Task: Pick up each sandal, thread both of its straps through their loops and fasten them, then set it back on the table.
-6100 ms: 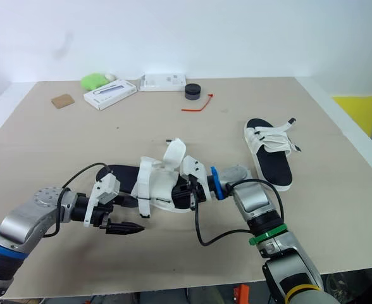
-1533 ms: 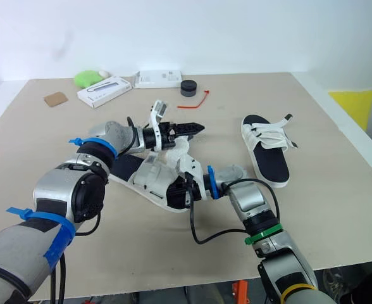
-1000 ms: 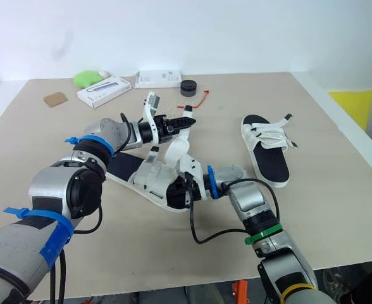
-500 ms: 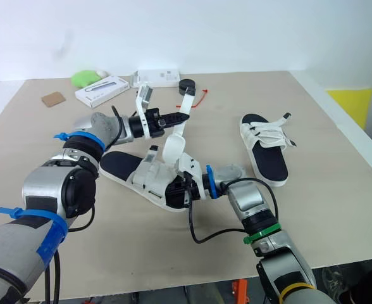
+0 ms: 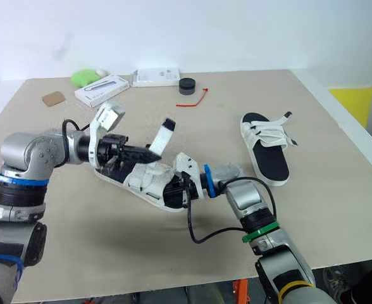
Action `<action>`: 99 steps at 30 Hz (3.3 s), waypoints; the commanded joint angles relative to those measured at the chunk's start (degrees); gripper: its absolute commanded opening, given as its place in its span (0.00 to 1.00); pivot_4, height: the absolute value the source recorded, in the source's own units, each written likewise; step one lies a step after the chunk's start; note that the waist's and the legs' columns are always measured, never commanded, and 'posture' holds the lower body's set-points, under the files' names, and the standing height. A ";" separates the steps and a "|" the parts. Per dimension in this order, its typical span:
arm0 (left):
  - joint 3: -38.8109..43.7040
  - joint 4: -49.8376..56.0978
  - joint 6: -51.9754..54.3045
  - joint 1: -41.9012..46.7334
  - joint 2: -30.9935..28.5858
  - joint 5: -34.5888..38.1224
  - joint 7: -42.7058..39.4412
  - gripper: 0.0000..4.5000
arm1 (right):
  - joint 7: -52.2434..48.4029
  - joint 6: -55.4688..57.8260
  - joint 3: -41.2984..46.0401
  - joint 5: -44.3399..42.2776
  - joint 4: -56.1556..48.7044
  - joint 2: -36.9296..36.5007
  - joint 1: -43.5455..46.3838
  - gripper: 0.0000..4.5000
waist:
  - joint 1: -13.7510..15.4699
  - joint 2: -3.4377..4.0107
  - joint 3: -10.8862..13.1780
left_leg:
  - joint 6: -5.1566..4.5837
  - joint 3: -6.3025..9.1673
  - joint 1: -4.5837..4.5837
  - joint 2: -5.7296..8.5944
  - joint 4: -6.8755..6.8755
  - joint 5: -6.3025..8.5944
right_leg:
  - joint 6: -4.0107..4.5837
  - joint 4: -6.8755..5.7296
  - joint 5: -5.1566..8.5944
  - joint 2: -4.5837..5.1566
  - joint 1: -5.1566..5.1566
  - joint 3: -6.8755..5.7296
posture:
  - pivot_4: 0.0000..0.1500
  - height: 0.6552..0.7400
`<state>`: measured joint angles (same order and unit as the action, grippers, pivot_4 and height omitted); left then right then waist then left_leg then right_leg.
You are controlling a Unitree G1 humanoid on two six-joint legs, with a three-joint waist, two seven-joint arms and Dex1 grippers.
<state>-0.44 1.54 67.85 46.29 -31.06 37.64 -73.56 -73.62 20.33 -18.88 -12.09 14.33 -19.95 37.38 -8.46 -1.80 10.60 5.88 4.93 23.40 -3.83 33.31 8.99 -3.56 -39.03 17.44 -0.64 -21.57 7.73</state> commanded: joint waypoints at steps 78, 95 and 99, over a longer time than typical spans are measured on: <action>-9.86 13.19 -3.90 -21.24 -12.42 11.64 7.82 0.00 | -0.47 2.21 -3.12 1.96 1.80 -2.16 -1.41 0.00 | 2.53 -0.15 -0.08 | -0.21 -0.14 -0.07 -0.06 0.13 0.25 | 0.16 -0.03 0.21 0.02 0.07 0.02 | 1.00 1.00; -6.17 -19.31 7.93 7.86 -0.77 13.10 9.41 0.00 | -0.38 2.26 -2.79 1.86 2.12 -2.11 -1.02 0.00 | 2.46 -0.13 -0.09 | -0.21 -0.09 -0.05 -0.04 0.17 0.25 | 0.12 -0.03 0.20 -0.02 0.11 -0.03 | 1.00 1.00; -12.48 -20.72 4.03 7.16 -0.84 8.25 3.98 0.00 | -0.11 2.45 -2.80 1.82 1.63 -2.04 -1.41 0.00 | 2.46 -0.13 -0.09 | -0.19 -0.09 -0.05 -0.04 0.17 0.23 | 0.11 -0.03 0.18 -0.01 0.12 -0.03 | 1.00 1.00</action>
<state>-11.44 -19.44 74.00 53.01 -31.82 47.62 -66.59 -74.73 21.32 -19.65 -12.18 13.88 -21.91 37.88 -6.00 -1.93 10.52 5.69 4.85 23.35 -3.86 33.48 9.22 -3.45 -39.06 17.61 -0.65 -21.46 7.70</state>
